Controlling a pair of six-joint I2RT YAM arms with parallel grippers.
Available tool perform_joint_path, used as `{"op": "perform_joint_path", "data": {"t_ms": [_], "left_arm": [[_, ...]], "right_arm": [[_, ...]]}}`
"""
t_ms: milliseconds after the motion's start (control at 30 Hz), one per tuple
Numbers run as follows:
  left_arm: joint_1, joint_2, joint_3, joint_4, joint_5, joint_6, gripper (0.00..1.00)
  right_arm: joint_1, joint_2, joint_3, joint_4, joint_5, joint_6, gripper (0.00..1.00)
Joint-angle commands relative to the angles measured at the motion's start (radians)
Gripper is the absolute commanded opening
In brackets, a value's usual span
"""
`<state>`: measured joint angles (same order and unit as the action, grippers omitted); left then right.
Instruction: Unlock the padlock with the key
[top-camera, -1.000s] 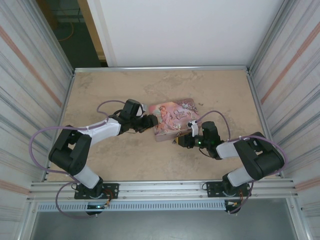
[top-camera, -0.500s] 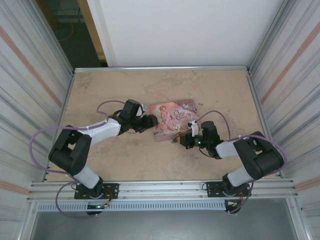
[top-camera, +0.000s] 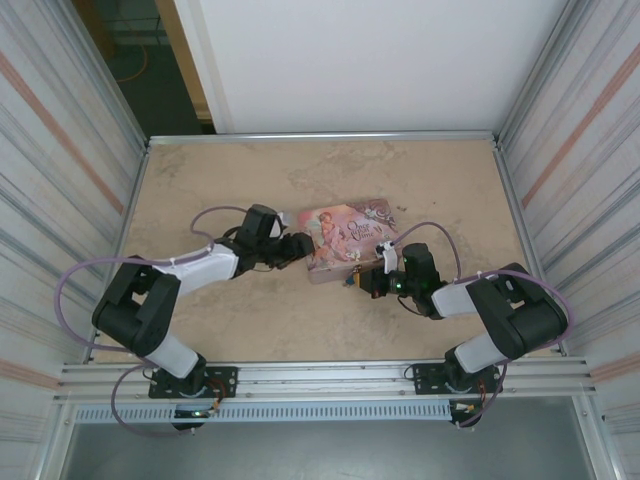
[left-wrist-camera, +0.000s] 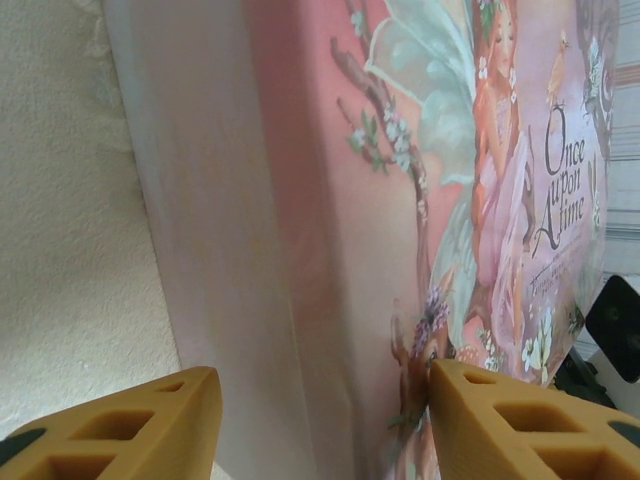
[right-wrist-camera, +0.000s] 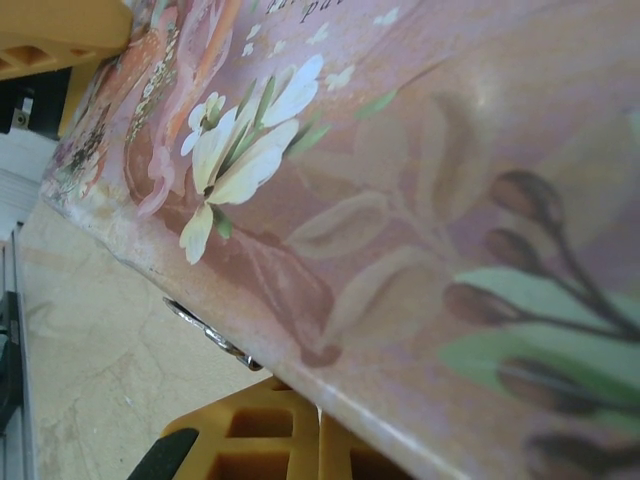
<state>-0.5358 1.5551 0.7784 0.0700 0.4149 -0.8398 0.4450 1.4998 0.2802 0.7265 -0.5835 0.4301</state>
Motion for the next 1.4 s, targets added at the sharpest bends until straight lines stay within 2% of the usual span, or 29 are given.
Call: {"op": "perform_joint_path", "data": {"t_ms": [0,867,1133,1367], "left_arm": [[-0.001,-0.02,-0.063,-0.097,-0.039,-0.008,0.56],[-0.053,-0.039,-0.087,-0.075,-0.06,-0.05,0.56],[-0.074,-0.157,-0.05,-0.147,-0.135,-0.014,0.56],[-0.117,-0.229,0.05,-0.233,-0.194,0.056,0.56]], "right_arm": [[-0.012,0.0,0.0,0.067,0.009,0.101,0.0],[-0.075,-0.05,-0.063,0.059,0.003,0.21,0.0],[-0.1,-0.045,-0.064,0.036,-0.015,0.255,0.0],[-0.114,-0.048,-0.054,0.033,-0.037,0.276,0.0]]}}
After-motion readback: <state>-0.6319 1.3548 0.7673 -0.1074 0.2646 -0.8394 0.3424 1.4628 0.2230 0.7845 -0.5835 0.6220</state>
